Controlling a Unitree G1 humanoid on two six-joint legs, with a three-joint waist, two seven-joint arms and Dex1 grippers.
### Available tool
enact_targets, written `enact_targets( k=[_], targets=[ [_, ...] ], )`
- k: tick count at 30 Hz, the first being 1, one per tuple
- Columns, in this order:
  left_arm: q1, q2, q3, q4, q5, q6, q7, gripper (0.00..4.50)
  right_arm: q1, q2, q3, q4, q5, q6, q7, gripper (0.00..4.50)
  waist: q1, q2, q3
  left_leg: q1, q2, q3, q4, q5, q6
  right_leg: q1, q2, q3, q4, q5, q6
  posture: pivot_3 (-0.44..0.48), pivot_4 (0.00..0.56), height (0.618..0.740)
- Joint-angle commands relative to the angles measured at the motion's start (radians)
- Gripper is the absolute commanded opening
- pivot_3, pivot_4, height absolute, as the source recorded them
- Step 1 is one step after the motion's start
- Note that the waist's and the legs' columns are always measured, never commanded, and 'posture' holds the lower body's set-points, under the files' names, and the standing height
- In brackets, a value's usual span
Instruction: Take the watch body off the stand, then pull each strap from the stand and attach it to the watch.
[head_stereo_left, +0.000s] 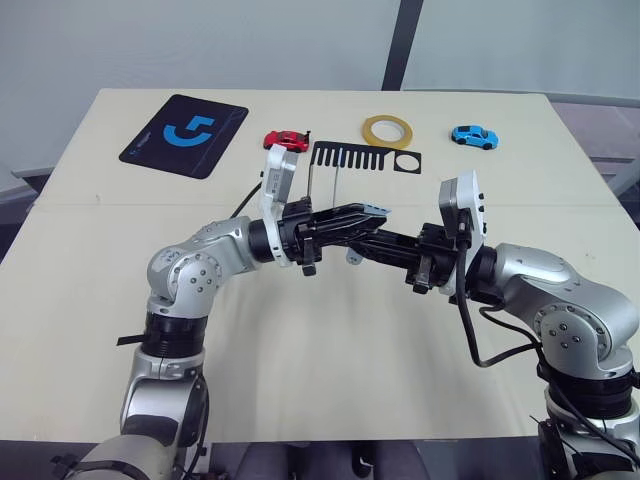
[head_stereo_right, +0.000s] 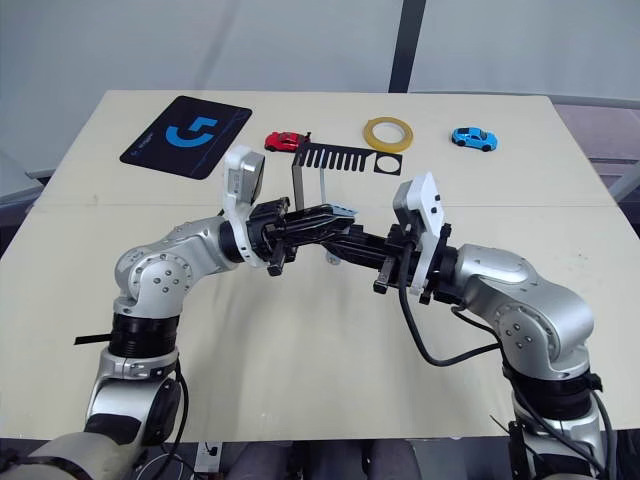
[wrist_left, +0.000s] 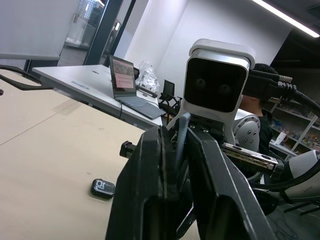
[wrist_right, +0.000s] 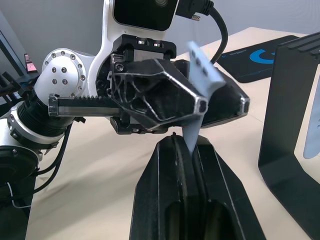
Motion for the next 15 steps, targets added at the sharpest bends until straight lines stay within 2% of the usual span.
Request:
enact_targets(
  k=[1,14,15],
  targets=[
    [-0.018,0.003,0.005,-0.010,-0.011,-0.009,-0.010,0.97,-0.017,-0.013,-0.018,-0.017,0.022,-0.021,0.001,0.00,0.000,0.000,0.000,0.000,0.000,0.000,0.000,0.000,0.000,0.000,0.000,0.000,0.000,0.000,0.000,0.000,0.150,0.732],
    [-0.022,-0.013,0.013,-0.013,-0.021,-0.011,0.003,0.97,-0.024,-0.015,-0.015,-0.014,0.025,-0.017,0.004,0.00,0.000,0.000,0.000,0.000,0.000,0.000,0.000,0.000,0.000,0.000,0.000,0.000,0.000,0.000,0.000,0.000,0.150,0.732],
    [-0.024,-0.016,0.016,-0.013,-0.024,-0.011,0.005,0.70,-0.025,-0.015,-0.014,-0.013,0.025,-0.017,0.004,0.00,0.000,0.000,0.000,0.000,0.000,0.000,0.000,0.000,0.000,0.000,0.000,0.000,0.000,0.000,0.000,0.000,0.150,0.732]
  ],
)
